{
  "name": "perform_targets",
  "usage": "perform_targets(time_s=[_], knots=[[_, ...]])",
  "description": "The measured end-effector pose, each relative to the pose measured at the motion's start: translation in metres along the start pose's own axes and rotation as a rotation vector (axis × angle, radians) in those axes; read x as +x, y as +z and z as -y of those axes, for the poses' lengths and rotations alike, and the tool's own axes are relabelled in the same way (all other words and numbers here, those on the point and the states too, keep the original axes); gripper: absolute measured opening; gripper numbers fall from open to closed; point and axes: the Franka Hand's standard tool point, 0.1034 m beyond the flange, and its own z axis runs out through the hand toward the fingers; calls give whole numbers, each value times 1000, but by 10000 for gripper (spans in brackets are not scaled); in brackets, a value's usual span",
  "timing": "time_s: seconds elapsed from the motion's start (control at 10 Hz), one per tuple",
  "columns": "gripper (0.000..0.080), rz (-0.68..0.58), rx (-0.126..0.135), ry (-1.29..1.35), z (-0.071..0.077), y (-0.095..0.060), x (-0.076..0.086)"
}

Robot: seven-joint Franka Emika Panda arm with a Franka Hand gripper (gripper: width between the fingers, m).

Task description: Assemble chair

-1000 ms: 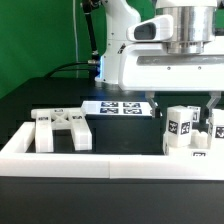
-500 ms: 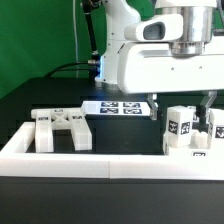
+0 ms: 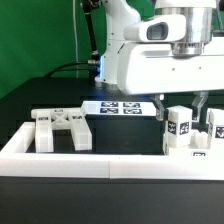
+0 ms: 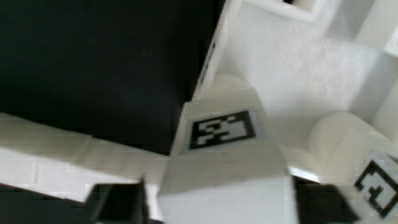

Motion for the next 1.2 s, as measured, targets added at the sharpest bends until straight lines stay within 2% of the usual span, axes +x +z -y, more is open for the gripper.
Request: perform_targets(time_s=[0.1, 0.5, 0.9, 1.2], knots=[[293, -1, 1, 38, 0, 0, 0], [293, -1, 5, 460, 3, 1, 1], [293, 5, 32, 993, 2, 2, 2], [293, 13, 33, 1215, 3, 2, 2]])
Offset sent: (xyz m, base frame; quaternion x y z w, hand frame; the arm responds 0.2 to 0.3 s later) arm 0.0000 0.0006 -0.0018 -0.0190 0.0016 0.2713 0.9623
